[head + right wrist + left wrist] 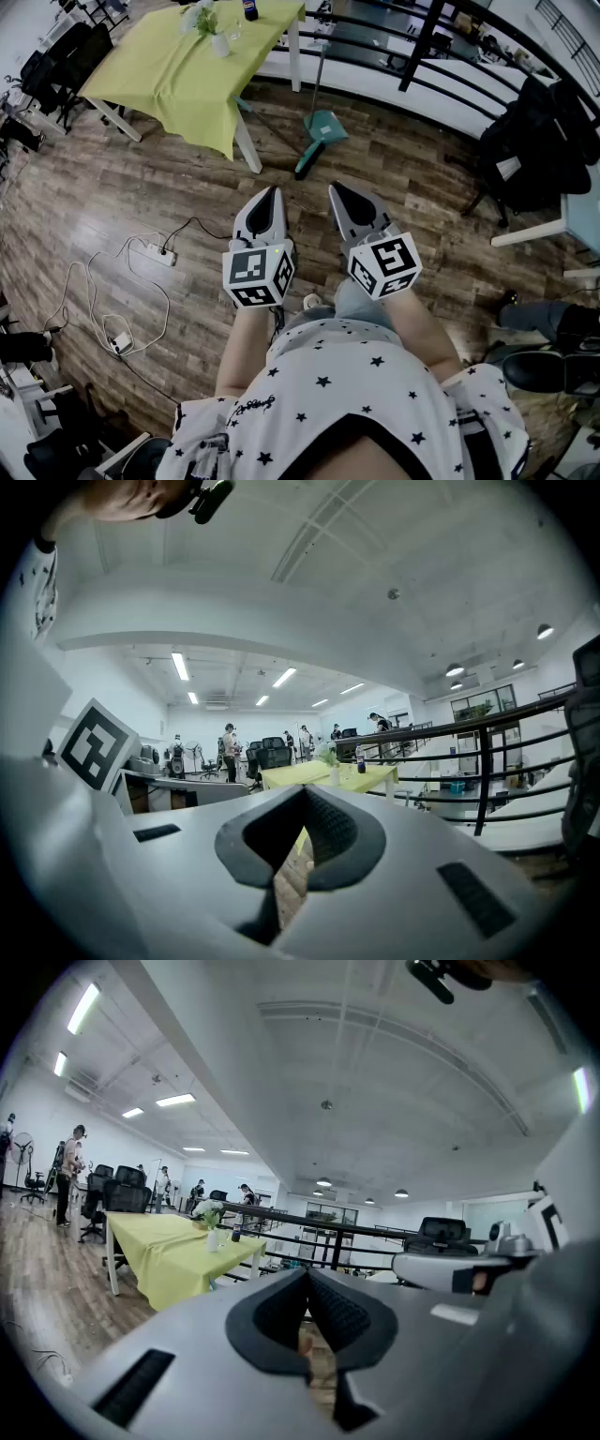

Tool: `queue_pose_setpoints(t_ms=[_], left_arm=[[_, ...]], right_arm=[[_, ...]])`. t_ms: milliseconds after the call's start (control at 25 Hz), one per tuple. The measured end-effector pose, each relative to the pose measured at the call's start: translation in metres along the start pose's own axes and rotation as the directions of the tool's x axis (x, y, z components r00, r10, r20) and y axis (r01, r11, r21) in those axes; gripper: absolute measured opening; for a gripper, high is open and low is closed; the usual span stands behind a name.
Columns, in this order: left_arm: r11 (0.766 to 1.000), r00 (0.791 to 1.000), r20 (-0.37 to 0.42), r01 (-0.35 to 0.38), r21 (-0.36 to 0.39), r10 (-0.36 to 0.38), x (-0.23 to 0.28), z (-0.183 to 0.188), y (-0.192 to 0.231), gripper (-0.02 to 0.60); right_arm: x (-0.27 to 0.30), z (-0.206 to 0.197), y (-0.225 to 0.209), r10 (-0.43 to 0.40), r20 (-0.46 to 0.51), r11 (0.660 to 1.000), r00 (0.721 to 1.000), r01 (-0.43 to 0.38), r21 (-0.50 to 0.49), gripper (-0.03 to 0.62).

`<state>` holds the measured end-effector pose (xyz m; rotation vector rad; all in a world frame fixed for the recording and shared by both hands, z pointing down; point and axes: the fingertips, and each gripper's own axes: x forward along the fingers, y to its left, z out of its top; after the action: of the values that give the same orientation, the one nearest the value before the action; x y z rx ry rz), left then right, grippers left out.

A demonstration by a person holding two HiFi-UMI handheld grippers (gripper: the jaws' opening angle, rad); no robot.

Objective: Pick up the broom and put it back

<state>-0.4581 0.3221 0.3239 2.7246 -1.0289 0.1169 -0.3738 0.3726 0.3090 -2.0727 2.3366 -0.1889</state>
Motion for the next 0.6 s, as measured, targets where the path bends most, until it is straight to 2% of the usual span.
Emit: queue_pose_setpoints(t_ms=[360,600], left_arm=[[1.0,1.0,0.002,0.0,0.006,0.0,-0.021,0.0,0.003,0.011],[1.0,1.0,-0.006,-0.012,-0.012,0.012,-0.021,-0.003,0.011,0.011]], right_arm=[[-0.011,-0.002,0.024,0.009,-0.007,1.0,1.0,-0.009,-0.005,-0.006],[-0.007,-0.004,0.036,0.064,-0.006,0.998,0.998,-0.064,0.02,-0.006]])
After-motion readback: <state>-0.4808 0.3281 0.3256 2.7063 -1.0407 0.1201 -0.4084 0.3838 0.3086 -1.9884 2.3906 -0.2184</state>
